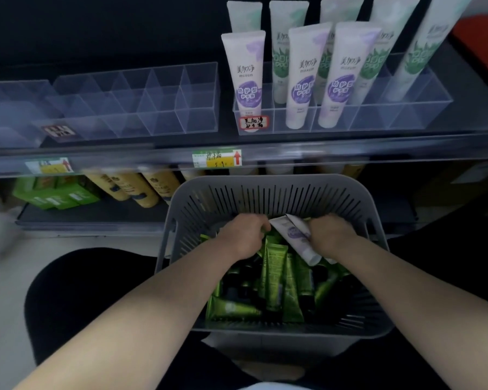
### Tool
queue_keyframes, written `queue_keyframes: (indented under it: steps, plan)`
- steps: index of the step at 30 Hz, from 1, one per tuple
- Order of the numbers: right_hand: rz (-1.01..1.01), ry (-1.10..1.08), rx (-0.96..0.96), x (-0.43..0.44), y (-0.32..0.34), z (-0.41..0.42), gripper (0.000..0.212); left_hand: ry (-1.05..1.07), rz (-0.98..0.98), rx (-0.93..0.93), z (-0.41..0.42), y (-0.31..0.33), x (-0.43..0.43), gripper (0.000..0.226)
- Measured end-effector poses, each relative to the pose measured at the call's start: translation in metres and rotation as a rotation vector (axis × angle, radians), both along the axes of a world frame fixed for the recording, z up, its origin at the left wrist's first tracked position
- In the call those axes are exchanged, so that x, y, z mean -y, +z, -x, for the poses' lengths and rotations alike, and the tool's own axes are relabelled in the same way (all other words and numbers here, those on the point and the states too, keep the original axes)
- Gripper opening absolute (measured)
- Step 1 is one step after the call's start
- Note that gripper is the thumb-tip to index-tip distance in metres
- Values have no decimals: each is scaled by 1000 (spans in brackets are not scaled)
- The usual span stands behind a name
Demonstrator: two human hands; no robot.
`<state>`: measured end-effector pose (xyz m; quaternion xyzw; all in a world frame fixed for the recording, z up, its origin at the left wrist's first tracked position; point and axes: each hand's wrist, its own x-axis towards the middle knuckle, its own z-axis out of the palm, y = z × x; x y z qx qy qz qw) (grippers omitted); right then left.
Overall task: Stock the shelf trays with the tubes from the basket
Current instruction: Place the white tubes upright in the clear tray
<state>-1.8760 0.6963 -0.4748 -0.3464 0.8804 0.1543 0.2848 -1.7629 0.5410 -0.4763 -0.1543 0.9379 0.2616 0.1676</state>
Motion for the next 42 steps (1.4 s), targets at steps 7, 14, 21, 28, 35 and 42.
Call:
queue_keyframes:
  steps: [7, 14, 21, 28, 35, 42]
  plan:
    - [241, -148, 357, -11, 5, -35, 17, 73, 40, -23, -3, -4, -2, 28]
    - [438, -329, 165, 7, -9, -46, 61, 112, 63, -1, -13, -10, -3, 28]
    - [540, -426, 332, 5, -1, -35, 45, 141, 59, -7, -13, -8, 2, 27]
    - [686, -452, 332, -22, 21, -18, 33, 167, 20, 0, 18, -5, -17, 39]
    - [880, -500, 261, -37, 33, -23, 31, 224, 81, 106, 44, -12, -37, 37]
    - [921, -506, 218, -39, 37, -20, 27, 266, -72, 64, 35, 8, -30, 16]
